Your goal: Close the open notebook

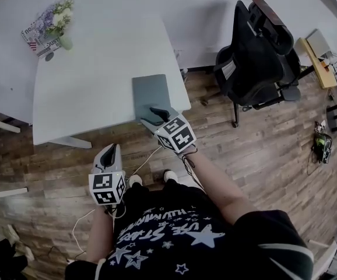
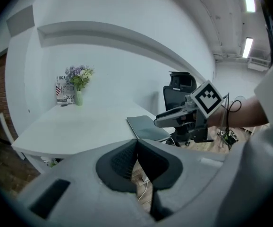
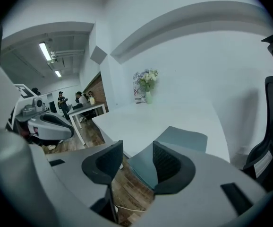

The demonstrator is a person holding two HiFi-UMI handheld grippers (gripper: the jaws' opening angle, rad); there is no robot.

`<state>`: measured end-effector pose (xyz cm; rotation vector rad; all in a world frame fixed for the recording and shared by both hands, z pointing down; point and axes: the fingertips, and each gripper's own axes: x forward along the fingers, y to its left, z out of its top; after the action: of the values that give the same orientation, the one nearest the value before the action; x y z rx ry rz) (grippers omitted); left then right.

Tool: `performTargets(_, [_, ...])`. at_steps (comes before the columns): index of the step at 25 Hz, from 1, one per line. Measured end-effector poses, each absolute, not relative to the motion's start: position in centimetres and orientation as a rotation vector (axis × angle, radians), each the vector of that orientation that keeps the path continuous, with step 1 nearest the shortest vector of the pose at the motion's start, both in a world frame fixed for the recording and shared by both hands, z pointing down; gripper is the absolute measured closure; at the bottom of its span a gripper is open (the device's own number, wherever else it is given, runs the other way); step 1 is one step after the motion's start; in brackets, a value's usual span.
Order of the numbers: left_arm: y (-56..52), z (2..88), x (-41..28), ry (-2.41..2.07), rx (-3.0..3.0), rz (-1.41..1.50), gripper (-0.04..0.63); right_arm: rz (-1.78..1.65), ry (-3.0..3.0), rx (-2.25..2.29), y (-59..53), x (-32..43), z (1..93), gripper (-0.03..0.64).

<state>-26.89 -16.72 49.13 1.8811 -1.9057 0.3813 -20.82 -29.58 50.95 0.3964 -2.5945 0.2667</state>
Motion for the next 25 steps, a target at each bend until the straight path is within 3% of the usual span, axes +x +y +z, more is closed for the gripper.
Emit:
performTargets(13, [-17.7, 47.5, -22.1, -2.03, 1.789, 0.33, 0.576, 0.295, -2.719, 0.534, -33.4, -11.1, 47.5, 0.437])
performTargets(18, [-17.5, 48.3, -19.4, -1.958, 1.853, 0.338, 0.576, 0.334, -2.712, 0.634, -32.8, -7.7, 47.5, 0.494])
performTargets(22, [-15.6, 48.8, -17.8, -1.908, 1.899, 0.325, 0.575, 0.337, -2.7, 0.731, -30.7, -5.5, 47.1, 0.613])
performTargets(25, [-12.7, 48.7, -17.2, -1.877, 1.937, 0.318, 0.576, 0.338, -2.691, 0.789, -27.8, -4.8, 46.6, 0.614])
